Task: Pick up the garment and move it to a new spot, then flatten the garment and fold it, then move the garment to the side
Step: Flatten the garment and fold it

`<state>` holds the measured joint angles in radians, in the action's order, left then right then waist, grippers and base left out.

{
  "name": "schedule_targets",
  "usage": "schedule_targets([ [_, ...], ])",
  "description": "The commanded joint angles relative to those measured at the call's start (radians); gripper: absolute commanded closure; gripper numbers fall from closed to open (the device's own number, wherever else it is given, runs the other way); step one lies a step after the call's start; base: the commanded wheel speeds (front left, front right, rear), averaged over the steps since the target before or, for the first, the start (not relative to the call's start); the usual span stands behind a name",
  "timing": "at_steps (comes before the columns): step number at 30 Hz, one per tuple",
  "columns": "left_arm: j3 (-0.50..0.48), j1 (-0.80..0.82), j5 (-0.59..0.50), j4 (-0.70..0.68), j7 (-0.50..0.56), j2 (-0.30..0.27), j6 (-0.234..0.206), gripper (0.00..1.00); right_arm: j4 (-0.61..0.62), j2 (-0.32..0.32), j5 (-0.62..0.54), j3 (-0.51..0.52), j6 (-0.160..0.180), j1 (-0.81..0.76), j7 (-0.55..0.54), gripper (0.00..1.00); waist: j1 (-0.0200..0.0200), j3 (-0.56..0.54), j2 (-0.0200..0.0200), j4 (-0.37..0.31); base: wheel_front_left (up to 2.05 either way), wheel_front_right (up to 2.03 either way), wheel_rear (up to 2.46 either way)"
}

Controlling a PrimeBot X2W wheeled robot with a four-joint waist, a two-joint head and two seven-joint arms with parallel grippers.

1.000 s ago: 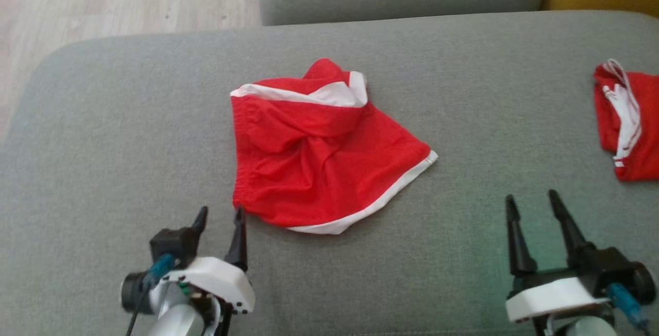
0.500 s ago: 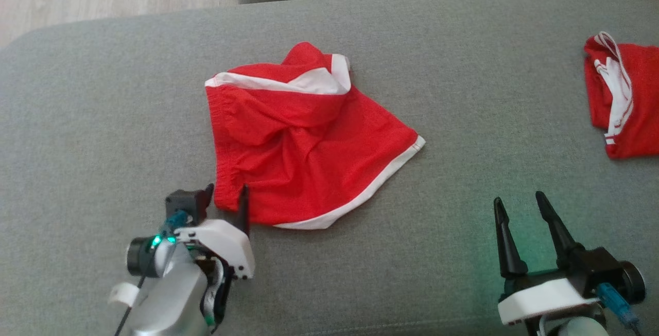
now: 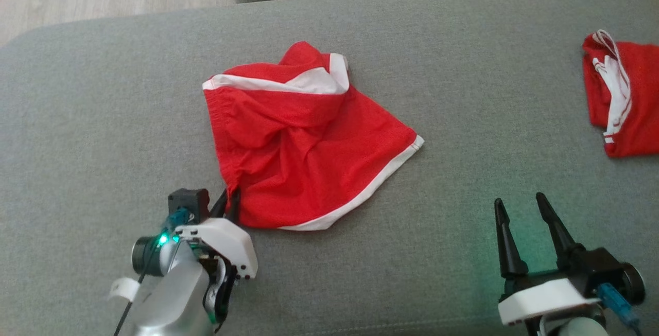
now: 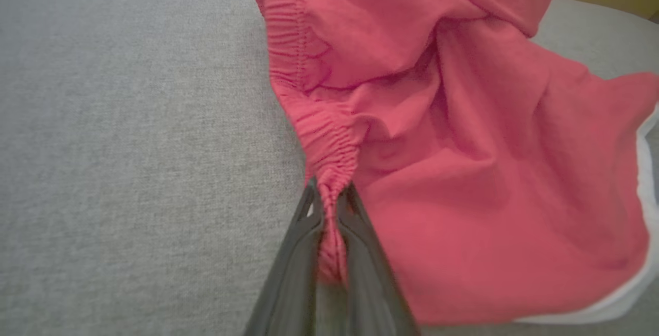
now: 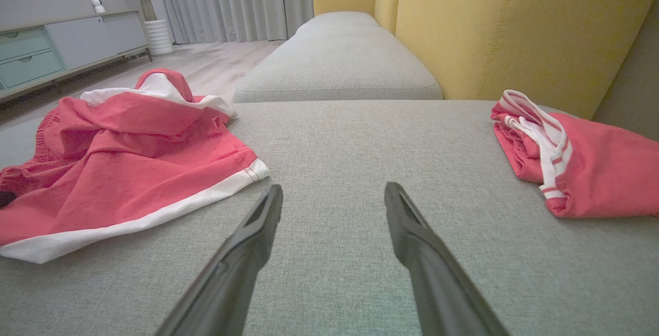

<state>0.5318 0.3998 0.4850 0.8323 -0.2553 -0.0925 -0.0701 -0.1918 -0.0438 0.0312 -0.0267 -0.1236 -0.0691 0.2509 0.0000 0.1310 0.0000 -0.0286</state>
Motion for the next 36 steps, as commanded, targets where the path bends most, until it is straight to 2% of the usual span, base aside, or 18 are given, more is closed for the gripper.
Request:
schedule_targets([
  [1,-0.036,0.056,-0.009,-0.033,-0.006,-0.012,0.003,1.0,0.027,-0.006,0.004,-0.02,-0.007,0.04,0.011,0.0,0.0,-0.004,0.0,0.004,0.0,0.0,0.0],
  [5,-0.055,0.031,-0.01,-0.106,-0.006,-0.002,-0.008,1.0,0.024,-0.006,0.008,-0.012,-0.007,0.026,0.011,0.0,0.0,-0.012,0.0,0.019,0.0,0.0,0.0],
  [10,-0.06,-0.097,0.009,-0.27,0.004,-0.003,-0.032,1.0,0.02,-0.006,0.019,-0.003,-0.007,0.009,0.011,0.0,0.0,-0.016,0.0,0.047,0.0,0.0,0.0],
  [13,-0.049,-0.197,0.031,-0.414,0.057,-0.011,-0.05,1.0,0.02,-0.006,0.021,-0.002,-0.007,0.006,0.011,0.0,0.0,-0.011,0.0,0.059,0.0,0.0,0.0],
  [18,-0.027,-0.318,0.046,-0.666,0.171,-0.039,-0.105,1.0,0.018,-0.006,0.02,-0.004,-0.007,0.019,0.011,0.0,0.0,0.003,0.0,0.061,0.0,0.0,0.0],
  [22,-0.018,-0.31,0.034,-0.736,0.215,-0.058,-0.12,1.0,0.014,-0.006,0.02,-0.017,-0.007,0.031,0.011,0.0,0.0,0.017,0.0,0.049,0.0,0.0,0.0],
  [27,-0.038,-0.185,0.051,-0.695,0.237,-0.034,-0.107,1.0,0.006,-0.006,0.025,-0.035,-0.007,0.056,0.011,0.0,0.0,0.049,0.0,0.009,0.0,0.0,0.0],
  [36,-0.072,0.103,0.042,-0.349,0.237,-0.015,-0.082,1.0,-0.003,-0.006,0.03,-0.047,-0.007,0.099,0.011,0.0,0.0,0.117,0.0,-0.087,0.0,0.0,0.0],
])
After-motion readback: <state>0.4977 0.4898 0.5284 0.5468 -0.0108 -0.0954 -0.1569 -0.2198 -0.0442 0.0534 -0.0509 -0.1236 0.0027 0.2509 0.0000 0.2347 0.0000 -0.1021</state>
